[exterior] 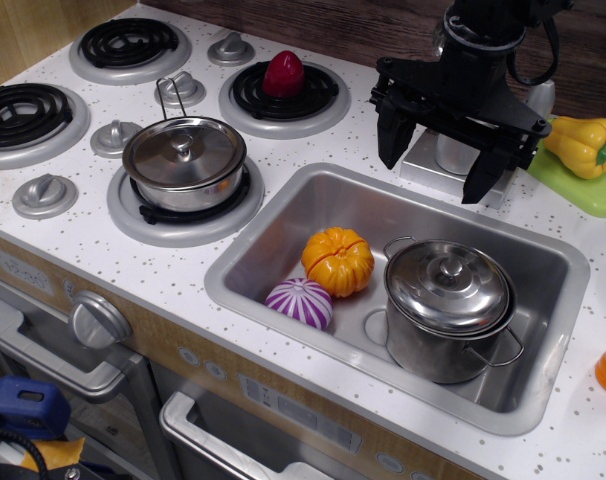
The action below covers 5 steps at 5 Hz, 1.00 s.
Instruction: Turn faucet front to left
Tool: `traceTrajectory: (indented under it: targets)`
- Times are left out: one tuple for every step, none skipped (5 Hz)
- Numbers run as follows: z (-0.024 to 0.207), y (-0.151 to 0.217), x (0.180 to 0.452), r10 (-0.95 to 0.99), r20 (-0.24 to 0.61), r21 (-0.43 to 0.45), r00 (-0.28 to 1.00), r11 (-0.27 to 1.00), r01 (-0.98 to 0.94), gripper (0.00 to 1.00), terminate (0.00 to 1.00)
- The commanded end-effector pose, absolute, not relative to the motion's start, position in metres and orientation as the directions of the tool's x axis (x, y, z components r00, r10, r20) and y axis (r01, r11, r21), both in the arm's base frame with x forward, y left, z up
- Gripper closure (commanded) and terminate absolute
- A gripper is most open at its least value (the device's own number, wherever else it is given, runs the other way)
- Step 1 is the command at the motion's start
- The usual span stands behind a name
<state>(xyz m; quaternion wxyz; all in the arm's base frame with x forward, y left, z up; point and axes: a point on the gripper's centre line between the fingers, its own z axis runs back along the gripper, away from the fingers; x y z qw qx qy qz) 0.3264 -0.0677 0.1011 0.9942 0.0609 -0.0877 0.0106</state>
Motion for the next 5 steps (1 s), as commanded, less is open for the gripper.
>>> traceTrajectory:
  targets:
    - [0.101, -0.068, 0.326, 0.01, 0.176, 0.119, 0.984, 0.992, -0.032, 0.0, 0.0]
    - [0.104, -0.085, 0.326, 0.038, 0.203, 0.099, 0.979, 0.993, -0.058, 0.0, 0.0]
    - [0.107, -0.104, 0.329, 0.062, 0.227, 0.097, 0.972, 0.992, -0.086, 0.0, 0.0]
    - [0.107, -0.115, 0.335, 0.055, 0.278, 0.086, 0.959, 0.993, -0.082, 0.0, 0.0]
    - [0.109, -0.122, 0.349, 0.009, 0.35, 0.095, 0.937, 0.994, -0.045, 0.0, 0.0]
